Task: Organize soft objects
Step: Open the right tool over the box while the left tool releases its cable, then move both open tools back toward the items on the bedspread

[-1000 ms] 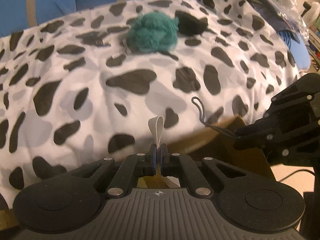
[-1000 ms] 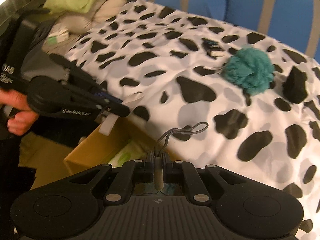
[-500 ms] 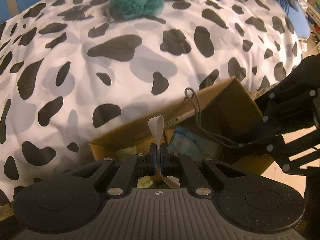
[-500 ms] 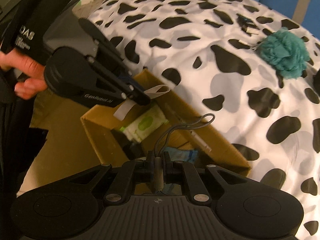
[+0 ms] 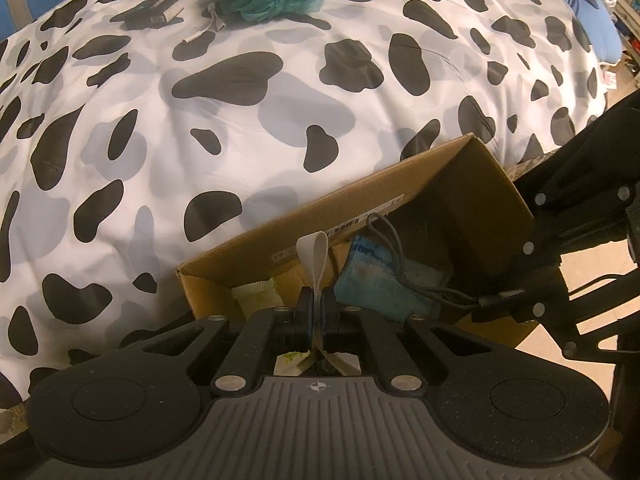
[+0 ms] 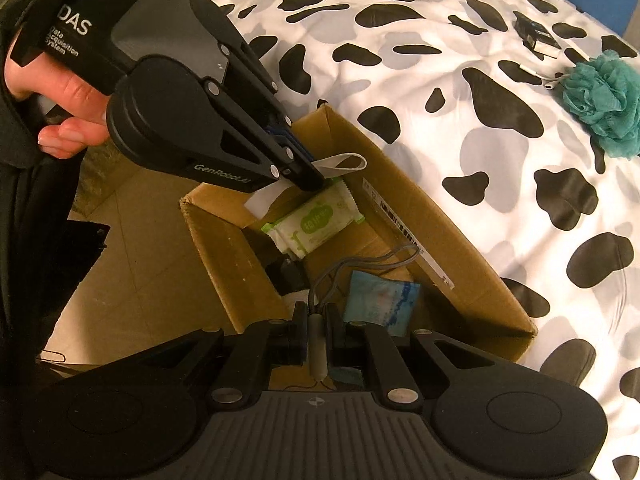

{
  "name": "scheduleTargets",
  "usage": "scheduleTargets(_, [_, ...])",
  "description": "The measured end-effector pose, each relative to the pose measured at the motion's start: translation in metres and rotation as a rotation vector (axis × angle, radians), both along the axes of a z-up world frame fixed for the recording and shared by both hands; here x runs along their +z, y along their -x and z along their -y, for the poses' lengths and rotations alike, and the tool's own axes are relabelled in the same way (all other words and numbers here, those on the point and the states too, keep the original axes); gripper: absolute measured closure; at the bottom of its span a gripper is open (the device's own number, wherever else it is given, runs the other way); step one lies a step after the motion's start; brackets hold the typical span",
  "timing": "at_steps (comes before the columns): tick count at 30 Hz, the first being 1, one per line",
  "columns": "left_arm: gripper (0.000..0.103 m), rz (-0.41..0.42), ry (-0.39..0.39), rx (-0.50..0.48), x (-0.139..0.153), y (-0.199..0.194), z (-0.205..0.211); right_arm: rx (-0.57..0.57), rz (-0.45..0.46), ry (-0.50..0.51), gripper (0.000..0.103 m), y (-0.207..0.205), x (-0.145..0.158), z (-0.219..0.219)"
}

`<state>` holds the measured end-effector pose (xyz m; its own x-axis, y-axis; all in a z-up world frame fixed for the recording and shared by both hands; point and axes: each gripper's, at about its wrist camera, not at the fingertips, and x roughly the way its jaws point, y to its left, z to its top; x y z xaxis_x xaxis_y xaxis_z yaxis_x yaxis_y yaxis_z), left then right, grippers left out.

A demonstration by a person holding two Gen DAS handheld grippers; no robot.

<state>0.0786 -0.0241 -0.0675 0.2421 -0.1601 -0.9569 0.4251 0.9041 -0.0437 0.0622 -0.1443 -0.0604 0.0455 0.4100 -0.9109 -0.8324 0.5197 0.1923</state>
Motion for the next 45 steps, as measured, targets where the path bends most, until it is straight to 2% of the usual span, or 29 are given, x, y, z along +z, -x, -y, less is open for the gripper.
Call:
scheduleTargets(1, [0.098,-0.003,-0.005,0.001,0.000,0.000,0.000,-0.002,0.008,0.002,0.091,0.000,0.000,0.000])
scheduleTargets(3, [0.085,-0.021,-0.026,0.009,-0.003,-0.002,0.000,-0.010,0.017,0.010,0.078,-0.002,0.000,0.000])
scheduleTargets(4, [0.069,-0.031,-0.039,0.013,-0.005,-0.004,0.000,-0.016,0.021,0.012,0.055,-0.002,0.000,0.000])
scheduleTargets(5, [0.058,-0.035,-0.055,0.017,-0.007,-0.004,0.000,-0.023,0.035,0.021,0.028,-0.003,0.000,0.000])
scheduleTargets(7, [0.055,-0.034,-0.080,0.021,-0.009,-0.004,0.000,-0.031,0.060,0.035,0.012,-0.003,0.000,0.000])
scheduleTargets(16, [0.054,-0.036,-0.075,0.013,-0.009,-0.005,0.001,-0.049,0.062,0.075,0.000,-0.004,-0.005,-0.002])
scheduleTargets(27, [0.054,-0.013,-0.067,0.041,-0.004,-0.009,-0.001,-0.164,0.094,0.083,0.000,-0.017,0.000,0.009])
scheduleTargets(36, [0.054,0.102,-0.060,0.108,0.011,-0.012,-0.009,-0.268,0.121,0.097,0.000,-0.029,0.002,0.019])
scheduleTargets(45, [0.054,0.214,-0.003,0.172,0.028,-0.014,-0.016,-0.477,0.204,0.086,0.000,-0.050,0.013,0.041])
